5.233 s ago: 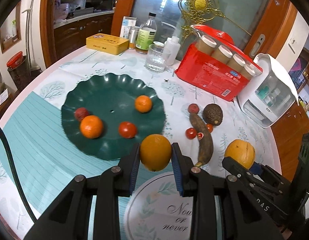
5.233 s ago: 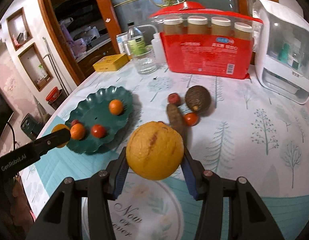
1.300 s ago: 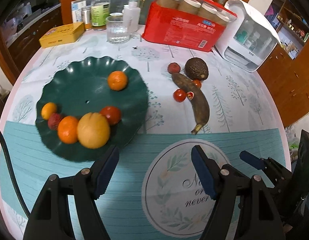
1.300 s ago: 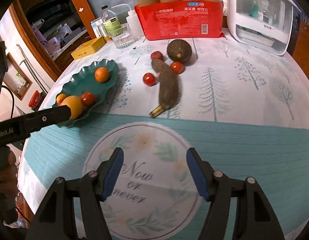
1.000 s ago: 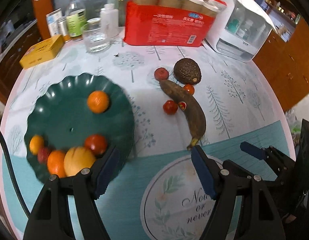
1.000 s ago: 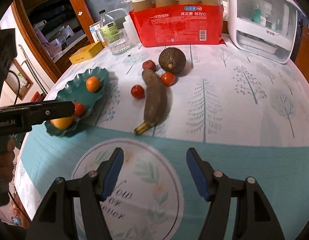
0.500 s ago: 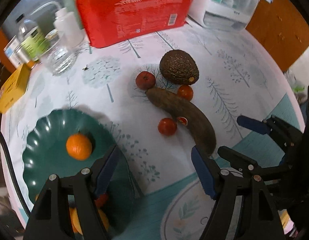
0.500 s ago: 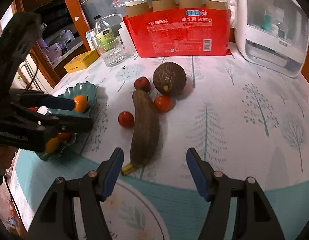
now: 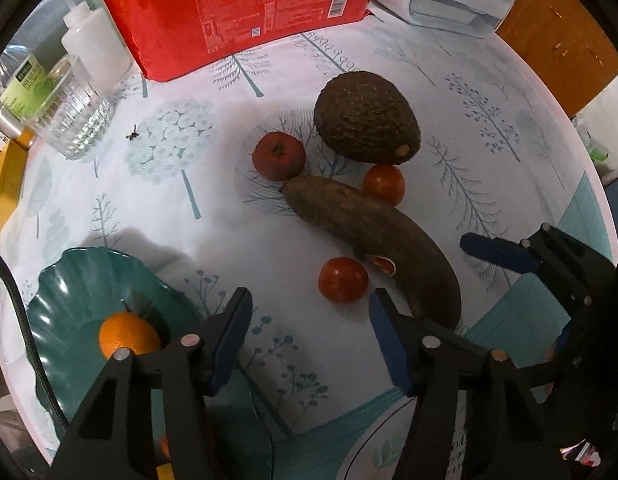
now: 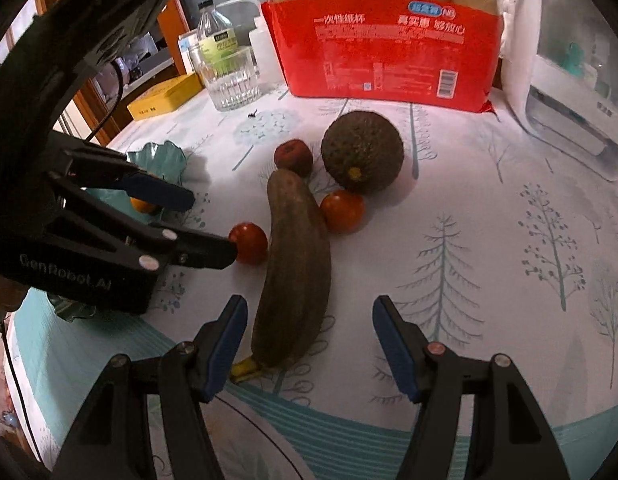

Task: Organize fruits
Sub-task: 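Move both open tools toward the banana and cherry tomatoes, then grasp a cherry tomato with the left tool while the right tool grasps the banana, then lower tomato and banana onto the green plate and open both tools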

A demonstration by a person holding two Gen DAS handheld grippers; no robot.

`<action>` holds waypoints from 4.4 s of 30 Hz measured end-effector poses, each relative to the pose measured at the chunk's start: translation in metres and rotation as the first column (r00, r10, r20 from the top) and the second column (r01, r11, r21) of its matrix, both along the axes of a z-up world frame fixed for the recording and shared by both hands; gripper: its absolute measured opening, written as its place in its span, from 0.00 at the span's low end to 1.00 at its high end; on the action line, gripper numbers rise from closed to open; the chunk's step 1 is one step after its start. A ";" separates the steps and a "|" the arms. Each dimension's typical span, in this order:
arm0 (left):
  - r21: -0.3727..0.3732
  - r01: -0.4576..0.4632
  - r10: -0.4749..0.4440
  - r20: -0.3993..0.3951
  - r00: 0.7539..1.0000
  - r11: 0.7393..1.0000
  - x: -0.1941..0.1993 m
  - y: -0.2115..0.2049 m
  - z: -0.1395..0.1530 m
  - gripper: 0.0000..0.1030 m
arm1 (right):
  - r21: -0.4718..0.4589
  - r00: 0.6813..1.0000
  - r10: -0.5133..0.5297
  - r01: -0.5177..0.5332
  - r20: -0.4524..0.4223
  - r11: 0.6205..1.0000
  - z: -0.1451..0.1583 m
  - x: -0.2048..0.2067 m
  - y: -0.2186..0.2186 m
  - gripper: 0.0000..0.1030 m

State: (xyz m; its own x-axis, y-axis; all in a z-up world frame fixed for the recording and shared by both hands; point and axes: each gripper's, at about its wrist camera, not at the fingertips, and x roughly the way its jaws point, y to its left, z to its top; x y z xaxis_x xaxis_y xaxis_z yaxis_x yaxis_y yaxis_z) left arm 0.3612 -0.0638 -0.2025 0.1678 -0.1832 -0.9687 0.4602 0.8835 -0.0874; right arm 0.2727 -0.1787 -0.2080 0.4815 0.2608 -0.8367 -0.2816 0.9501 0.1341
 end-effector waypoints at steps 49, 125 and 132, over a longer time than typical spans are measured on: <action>-0.176 -0.202 0.209 0.027 0.977 0.964 -0.024 0.037 0.035 0.25 | 0.015 0.999 -0.033 0.033 0.006 0.999 0.023 0.001 0.012 0.35; -0.220 -0.356 0.382 0.088 0.920 0.908 -0.065 0.241 0.059 0.64 | 0.059 0.992 0.025 -0.032 0.121 0.998 0.076 -0.011 0.173 0.46; -0.217 -0.354 0.382 0.102 0.918 0.910 -0.084 0.212 0.084 0.71 | 0.073 0.991 -0.052 0.043 0.127 0.996 0.093 -0.037 0.132 0.52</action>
State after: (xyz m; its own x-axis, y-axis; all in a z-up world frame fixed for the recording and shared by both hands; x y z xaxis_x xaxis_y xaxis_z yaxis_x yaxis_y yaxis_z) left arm 0.2771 0.1485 -0.1184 0.3890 -0.2607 -0.8836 0.1249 0.9652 -0.2298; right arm 0.2356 -0.0469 -0.1152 0.5973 0.2908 -0.7474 -0.2560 0.9523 0.1660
